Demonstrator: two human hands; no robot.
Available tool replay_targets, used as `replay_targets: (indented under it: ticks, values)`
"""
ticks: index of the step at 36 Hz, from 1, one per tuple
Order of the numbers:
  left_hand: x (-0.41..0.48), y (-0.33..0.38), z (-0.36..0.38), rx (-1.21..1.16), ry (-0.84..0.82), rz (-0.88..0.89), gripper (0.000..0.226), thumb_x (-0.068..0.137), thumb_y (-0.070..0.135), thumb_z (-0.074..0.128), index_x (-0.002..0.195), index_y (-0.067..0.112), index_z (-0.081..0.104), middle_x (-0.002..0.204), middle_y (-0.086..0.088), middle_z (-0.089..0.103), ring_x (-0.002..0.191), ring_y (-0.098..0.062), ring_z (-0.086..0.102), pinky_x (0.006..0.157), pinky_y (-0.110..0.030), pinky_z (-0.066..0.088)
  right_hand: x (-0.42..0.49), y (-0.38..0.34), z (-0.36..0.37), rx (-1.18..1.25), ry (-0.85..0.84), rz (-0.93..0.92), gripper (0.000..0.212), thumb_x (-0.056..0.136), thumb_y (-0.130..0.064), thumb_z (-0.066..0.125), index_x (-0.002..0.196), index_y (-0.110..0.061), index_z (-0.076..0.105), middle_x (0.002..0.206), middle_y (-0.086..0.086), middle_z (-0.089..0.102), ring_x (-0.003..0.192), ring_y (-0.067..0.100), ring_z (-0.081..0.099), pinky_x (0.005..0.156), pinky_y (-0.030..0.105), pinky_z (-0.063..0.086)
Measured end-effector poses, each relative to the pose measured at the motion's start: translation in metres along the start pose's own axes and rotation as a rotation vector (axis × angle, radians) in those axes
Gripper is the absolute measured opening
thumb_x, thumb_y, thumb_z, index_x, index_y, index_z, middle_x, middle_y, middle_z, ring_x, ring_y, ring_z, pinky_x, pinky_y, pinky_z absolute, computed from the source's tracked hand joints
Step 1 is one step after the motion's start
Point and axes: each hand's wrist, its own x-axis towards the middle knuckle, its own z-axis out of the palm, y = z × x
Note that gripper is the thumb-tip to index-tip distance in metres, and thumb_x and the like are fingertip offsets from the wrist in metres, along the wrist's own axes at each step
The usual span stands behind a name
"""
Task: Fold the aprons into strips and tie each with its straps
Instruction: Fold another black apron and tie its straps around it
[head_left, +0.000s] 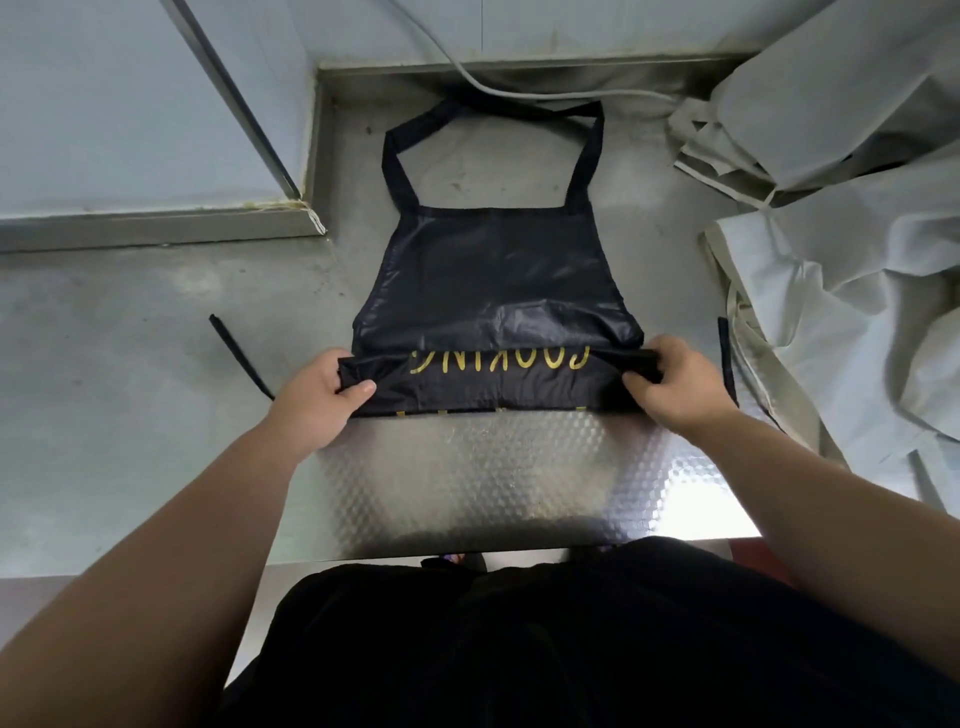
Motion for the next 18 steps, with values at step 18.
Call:
replay_targets:
  ticks: [18]
  values:
    - [-0.017, 0.014, 0.018, 0.47, 0.273, 0.024, 0.051, 0.085, 0.01, 0.062, 0.132, 0.009, 0.043, 0.129, -0.018, 0.044, 0.115, -0.038, 0.045, 0.092, -0.043, 0.04, -0.012, 0.002, 0.003, -0.249, -0.078, 0.069, 0.05, 0.086, -0.029, 0.06, 0.125, -0.015, 0.033, 0.093, 0.003, 0.055, 0.071, 0.02, 0.054, 0.057, 0.031, 0.044]
